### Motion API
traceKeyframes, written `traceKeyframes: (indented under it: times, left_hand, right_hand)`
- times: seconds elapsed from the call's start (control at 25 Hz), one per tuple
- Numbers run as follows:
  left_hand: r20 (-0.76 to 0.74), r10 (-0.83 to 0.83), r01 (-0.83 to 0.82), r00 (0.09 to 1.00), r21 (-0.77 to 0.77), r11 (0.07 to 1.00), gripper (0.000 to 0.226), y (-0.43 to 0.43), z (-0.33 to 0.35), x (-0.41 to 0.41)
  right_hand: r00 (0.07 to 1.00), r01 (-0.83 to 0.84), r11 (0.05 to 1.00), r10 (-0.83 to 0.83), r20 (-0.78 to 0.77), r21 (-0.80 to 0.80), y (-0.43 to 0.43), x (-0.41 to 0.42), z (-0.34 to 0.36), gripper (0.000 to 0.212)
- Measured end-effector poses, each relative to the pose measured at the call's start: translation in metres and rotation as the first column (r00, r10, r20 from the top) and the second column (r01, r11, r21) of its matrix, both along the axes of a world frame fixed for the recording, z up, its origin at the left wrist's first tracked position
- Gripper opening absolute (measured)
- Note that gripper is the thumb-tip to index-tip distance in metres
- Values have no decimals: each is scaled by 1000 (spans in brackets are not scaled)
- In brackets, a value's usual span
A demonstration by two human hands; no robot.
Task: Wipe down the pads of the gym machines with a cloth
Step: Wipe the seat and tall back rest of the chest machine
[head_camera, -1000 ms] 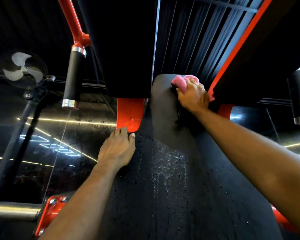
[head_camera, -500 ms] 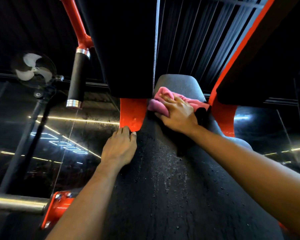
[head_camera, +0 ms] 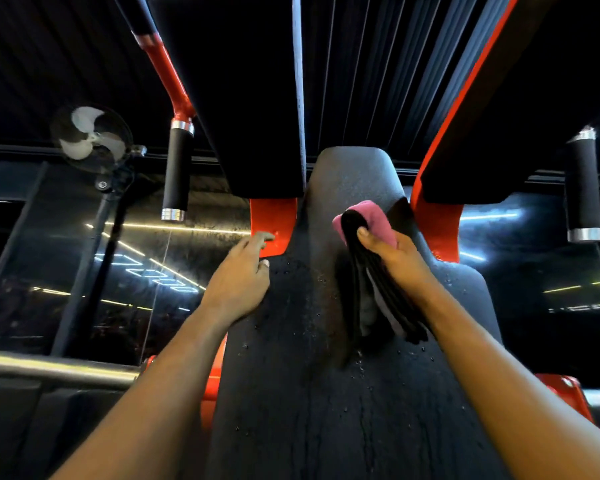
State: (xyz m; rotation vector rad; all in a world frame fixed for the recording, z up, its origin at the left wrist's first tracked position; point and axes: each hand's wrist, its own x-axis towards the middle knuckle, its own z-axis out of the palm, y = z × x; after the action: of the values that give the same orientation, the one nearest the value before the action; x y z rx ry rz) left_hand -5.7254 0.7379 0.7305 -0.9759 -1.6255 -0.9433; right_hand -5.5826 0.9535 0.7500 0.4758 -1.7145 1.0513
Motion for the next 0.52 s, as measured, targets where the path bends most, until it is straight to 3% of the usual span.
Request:
traceKeyframes:
  times: [0.08, 0.2, 0.28, 0.4, 0.44, 0.52]
  left_hand:
    - [-77, -131, 127, 988, -51, 991, 61, -7, 5, 26]
    - [56, -271, 276, 961, -282, 919, 77, -11, 11, 63]
    - [160, -279, 320, 947, -388, 864, 59, -13, 8, 75]
    - [185, -152, 217, 971, -407, 887, 12, -20, 1, 89]
    - [156, -84, 143, 984, -415, 899, 16, -22, 0, 92]
    - [93, 26, 16, 995, -419, 908, 24, -26, 0, 96]
  right_hand:
    - [995, -100, 994, 101, 26, -42, -13, 25, -11, 15]
    - [976, -196, 980, 198, 93, -32, -26, 45, -26, 13]
    - [959, -244, 968, 250, 136, -57, -35, 49, -37, 27]
    - [953, -260, 962, 270, 139, -85, -34, 41, -61, 16]
    - [934, -319, 938, 335, 127, -133, -28, 36, -68, 23]
    - [860, -422, 847, 486, 153, -322, -15, 31, -80, 59]
